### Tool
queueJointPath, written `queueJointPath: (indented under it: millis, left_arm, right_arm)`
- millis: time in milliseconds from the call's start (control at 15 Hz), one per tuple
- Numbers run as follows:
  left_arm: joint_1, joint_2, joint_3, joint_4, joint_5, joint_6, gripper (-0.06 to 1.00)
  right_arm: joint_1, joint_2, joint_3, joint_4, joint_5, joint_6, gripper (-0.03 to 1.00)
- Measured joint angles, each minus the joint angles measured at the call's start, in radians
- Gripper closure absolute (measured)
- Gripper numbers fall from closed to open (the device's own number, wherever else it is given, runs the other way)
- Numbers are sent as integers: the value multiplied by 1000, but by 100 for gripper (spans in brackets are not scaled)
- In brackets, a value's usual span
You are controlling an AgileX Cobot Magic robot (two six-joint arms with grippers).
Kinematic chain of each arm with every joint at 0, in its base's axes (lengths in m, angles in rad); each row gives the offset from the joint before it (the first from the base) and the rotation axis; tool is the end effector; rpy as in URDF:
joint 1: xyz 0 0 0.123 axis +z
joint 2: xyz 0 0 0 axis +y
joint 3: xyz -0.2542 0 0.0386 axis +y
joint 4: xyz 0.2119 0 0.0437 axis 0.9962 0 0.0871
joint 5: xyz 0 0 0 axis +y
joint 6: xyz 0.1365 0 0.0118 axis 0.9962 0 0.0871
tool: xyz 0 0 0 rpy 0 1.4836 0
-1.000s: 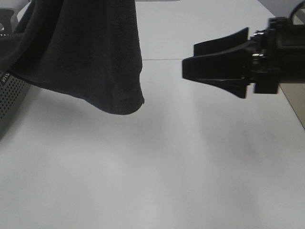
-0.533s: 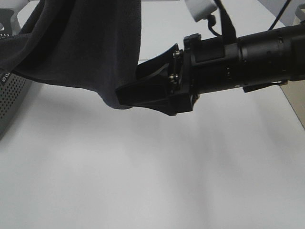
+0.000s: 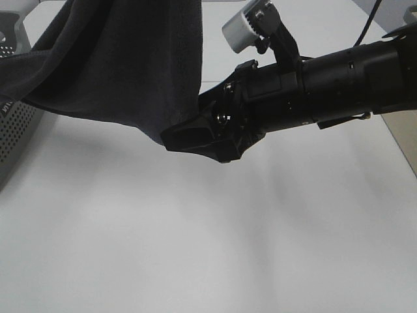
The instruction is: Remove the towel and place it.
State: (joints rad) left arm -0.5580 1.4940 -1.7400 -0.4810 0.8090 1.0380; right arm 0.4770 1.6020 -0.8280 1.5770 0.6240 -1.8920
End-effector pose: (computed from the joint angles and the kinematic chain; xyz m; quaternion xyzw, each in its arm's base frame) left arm 0.2573 -0.2147 0.4212 0.5584 0.6152 -0.1059 0.5464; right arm 0.2429 0.2158 0.1889 -0.4527 0.7423 0.3096 0.3850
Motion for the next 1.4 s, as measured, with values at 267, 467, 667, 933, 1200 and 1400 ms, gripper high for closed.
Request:
queueJointPath:
  millis: [267,467,667,933,1200,1400]
  left_arm:
    - [0,0,0,-10,10,0,94]
    - [0,0,0,-12,53,0,94]
    - [0,0,0,-11,56,0,94]
    - [0,0,0,-11,32,0,94]
    - [0,0,0,3,24,0,94]
    - [0,0,0,31,15,-12,94]
  right_arm:
    - [0,0,0,-5,-27,-19,24]
    - [0,0,0,42,-71,-61,24]
    - [0,0,0,40,77,-83,24]
    - [0,0,0,51,192,-148,24]
    - [0,0,0,36,178,-139,24]
    - [0,0,0,8,132,-78,33]
